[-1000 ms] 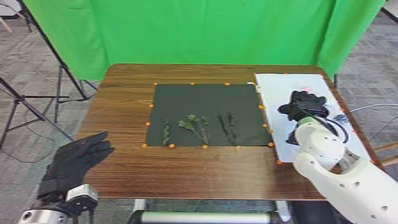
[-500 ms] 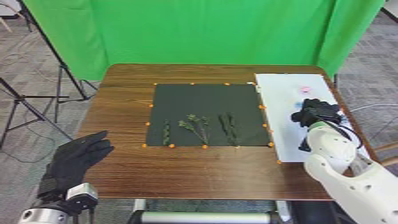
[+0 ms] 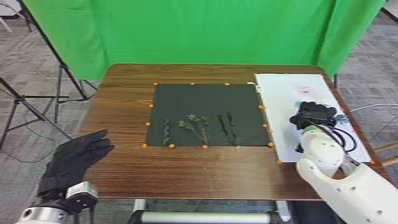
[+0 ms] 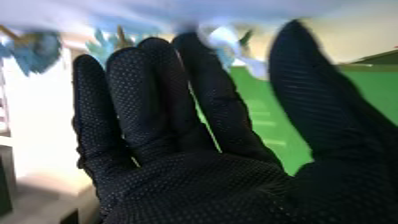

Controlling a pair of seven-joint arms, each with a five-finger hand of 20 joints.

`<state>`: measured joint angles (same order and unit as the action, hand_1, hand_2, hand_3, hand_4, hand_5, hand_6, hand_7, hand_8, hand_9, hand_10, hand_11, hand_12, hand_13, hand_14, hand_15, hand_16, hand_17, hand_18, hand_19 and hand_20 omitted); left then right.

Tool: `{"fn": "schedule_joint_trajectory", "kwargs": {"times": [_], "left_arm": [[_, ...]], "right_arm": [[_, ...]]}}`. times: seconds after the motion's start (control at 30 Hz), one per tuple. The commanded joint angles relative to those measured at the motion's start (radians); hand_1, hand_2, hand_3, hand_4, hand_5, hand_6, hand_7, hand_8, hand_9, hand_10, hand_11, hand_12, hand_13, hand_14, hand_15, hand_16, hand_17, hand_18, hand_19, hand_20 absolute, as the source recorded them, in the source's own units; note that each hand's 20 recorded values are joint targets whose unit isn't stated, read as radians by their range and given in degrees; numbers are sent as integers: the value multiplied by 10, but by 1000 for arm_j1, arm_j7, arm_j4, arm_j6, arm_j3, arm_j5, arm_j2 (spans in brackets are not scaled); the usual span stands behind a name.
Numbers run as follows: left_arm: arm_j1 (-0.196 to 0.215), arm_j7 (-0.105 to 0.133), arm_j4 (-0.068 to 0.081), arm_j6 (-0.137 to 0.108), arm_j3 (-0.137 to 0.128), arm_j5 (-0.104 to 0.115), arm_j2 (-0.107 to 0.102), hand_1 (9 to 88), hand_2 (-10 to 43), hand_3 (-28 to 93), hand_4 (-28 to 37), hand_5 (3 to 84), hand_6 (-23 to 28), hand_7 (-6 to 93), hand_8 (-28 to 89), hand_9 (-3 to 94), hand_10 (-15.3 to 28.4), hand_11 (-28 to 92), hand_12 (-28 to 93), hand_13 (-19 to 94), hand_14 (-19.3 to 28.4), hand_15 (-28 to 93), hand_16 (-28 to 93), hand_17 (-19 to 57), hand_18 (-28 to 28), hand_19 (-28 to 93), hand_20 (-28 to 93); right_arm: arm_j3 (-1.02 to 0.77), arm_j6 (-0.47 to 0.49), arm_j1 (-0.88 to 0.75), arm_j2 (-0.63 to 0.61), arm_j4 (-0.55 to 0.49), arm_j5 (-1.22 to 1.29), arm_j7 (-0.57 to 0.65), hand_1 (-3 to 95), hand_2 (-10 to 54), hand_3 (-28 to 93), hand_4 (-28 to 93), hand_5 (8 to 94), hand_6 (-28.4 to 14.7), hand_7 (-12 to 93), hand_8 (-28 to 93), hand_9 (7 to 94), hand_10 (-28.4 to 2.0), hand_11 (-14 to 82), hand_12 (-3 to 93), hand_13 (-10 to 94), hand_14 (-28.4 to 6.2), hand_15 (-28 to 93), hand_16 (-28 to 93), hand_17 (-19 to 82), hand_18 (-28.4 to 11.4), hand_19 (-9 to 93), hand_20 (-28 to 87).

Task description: Arrange flowers

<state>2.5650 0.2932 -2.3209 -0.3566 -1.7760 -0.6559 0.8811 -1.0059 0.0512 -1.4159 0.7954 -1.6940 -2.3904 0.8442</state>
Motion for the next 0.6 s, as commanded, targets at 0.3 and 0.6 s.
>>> {"fn": "schedule_joint_trajectory", "kwargs": {"times": [0.3, 0.6], "left_arm": [[34, 31, -3, -15, -3, 32, -27, 285, 78, 795, -149, 507, 160, 148, -92, 419, 237, 404, 84, 303, 284, 641, -152, -100, 218, 611, 118], [81, 61, -12, -25, -37, 47, -37, 285, 77, 795, -149, 507, 160, 147, -92, 419, 235, 404, 85, 303, 284, 640, -152, -99, 218, 611, 118]], "right_arm": [[75, -278, 11, -43, 20, -151, -3, 517, -33, 745, -283, 794, -26, 268, 16, 724, -130, 470, 329, 608, -134, 749, 266, 234, -274, 854, -27], [229, -372, 139, -65, -145, -126, -147, 515, -40, 758, -283, 805, -21, 260, 43, 742, -128, 463, 339, 621, -134, 747, 278, 236, -268, 857, -23]]}}
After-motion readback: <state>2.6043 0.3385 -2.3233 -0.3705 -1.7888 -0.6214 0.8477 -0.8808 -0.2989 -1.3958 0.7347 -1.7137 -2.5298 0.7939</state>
